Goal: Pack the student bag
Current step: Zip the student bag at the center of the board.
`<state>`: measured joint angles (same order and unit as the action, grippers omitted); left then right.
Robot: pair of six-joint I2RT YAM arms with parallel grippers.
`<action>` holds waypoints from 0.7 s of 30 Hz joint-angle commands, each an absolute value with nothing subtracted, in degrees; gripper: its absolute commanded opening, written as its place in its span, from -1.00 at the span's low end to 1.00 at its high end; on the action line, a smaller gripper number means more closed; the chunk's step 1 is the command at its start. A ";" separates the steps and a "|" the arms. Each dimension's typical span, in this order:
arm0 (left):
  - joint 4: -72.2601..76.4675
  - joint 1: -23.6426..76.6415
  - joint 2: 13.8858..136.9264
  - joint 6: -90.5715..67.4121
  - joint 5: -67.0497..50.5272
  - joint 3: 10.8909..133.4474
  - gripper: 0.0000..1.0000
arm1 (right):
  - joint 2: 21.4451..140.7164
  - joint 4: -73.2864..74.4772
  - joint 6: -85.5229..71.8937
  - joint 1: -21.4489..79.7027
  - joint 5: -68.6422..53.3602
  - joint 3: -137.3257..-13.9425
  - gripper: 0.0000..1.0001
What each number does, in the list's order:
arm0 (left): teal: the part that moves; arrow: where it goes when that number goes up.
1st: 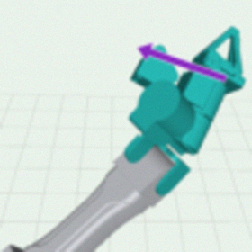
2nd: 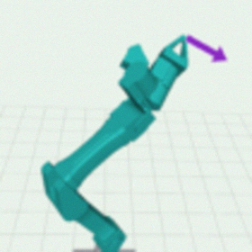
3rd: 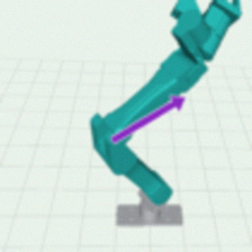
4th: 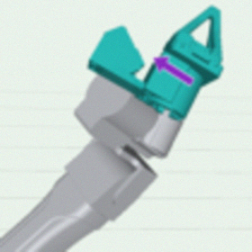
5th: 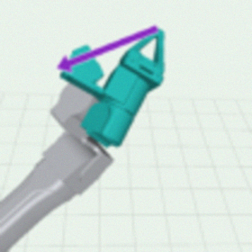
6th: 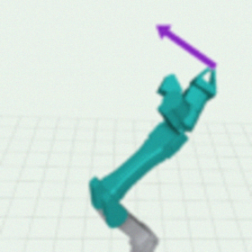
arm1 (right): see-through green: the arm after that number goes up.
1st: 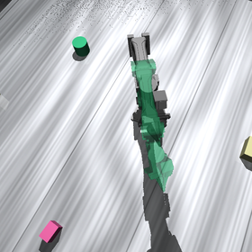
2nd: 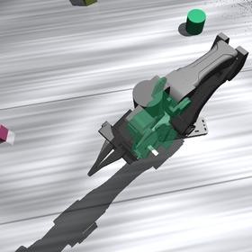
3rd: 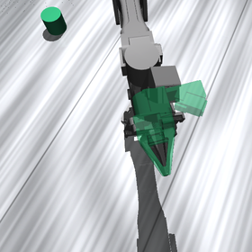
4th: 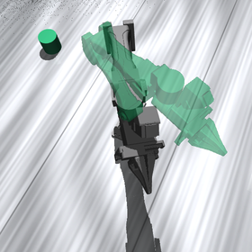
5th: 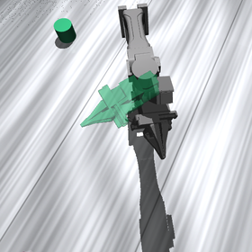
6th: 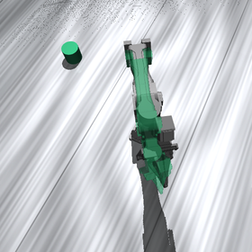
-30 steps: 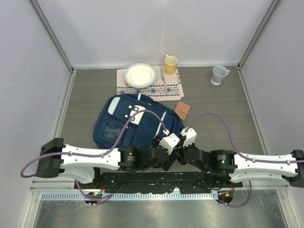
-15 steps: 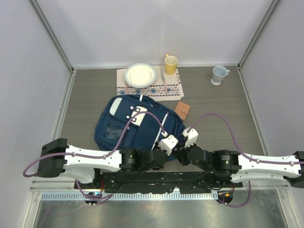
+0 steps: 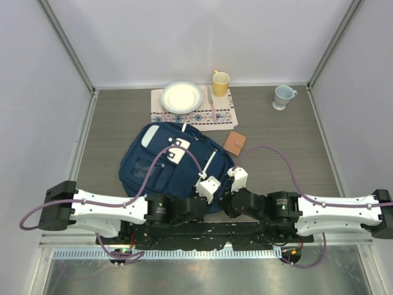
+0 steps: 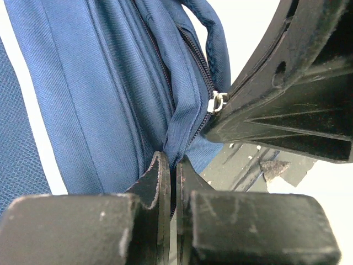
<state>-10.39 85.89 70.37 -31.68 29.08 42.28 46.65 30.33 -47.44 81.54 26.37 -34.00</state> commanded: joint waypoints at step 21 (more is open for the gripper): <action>-45.60 84.99 52.30 -65.91 42.27 34.89 -1.00 | 48.51 38.32 -48.87 71.72 21.80 -33.22 -0.99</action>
<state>-24.27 86.15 54.83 -58.94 30.17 35.97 49.71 28.38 -50.78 74.72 16.84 -34.85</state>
